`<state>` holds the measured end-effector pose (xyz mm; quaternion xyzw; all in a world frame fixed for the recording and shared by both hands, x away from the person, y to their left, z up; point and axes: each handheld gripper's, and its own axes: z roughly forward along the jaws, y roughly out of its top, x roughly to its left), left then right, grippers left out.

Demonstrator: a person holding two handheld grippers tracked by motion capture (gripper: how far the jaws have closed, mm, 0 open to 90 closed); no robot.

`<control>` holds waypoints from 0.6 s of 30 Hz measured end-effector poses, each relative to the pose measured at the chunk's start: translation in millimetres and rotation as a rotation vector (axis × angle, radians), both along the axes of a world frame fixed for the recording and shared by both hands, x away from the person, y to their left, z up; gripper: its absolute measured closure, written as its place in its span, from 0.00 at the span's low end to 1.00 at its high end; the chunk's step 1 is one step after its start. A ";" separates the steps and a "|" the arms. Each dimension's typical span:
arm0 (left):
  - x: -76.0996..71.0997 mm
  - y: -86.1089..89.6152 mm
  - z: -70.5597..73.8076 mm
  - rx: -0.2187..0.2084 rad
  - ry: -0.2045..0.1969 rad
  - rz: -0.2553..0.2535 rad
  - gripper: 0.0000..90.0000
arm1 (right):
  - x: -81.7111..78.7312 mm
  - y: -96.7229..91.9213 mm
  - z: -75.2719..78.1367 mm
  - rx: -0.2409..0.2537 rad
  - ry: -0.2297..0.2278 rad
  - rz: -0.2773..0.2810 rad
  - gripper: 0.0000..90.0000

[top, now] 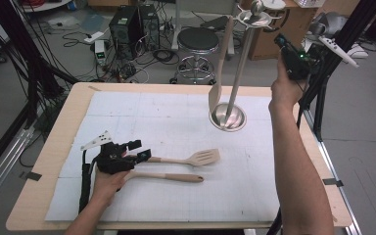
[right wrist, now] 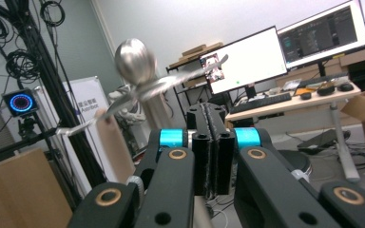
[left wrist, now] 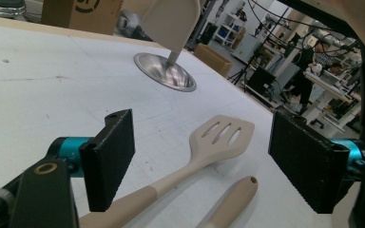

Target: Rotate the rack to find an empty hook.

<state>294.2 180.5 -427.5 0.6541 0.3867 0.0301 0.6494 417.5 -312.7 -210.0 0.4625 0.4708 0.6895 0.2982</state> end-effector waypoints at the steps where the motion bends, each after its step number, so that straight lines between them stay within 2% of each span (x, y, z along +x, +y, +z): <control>1: 0.0 -0.2 0.0 -0.002 0.001 0.001 0.27 | 1.3 -1.0 2.3 0.002 -0.001 0.002 1.00; 7: 0.5 -2.7 -1.0 0.007 0.001 -0.005 0.27 | 2.5 6.8 12.1 -0.019 -0.026 0.043 1.00; 9: 0.2 -2.8 -0.8 0.007 0.001 -0.006 0.27 | 1.9 12.3 12.6 -0.055 -0.033 0.056 1.00; 12: 0.4 -2.4 -0.9 0.007 0.002 -0.008 0.27 | -2.6 19.4 12.3 -0.103 -0.046 0.038 1.00; 18: 0.2 -3.2 -0.8 0.002 0.004 -0.005 0.27 | -6.0 23.0 13.2 -0.119 -0.047 0.044 1.00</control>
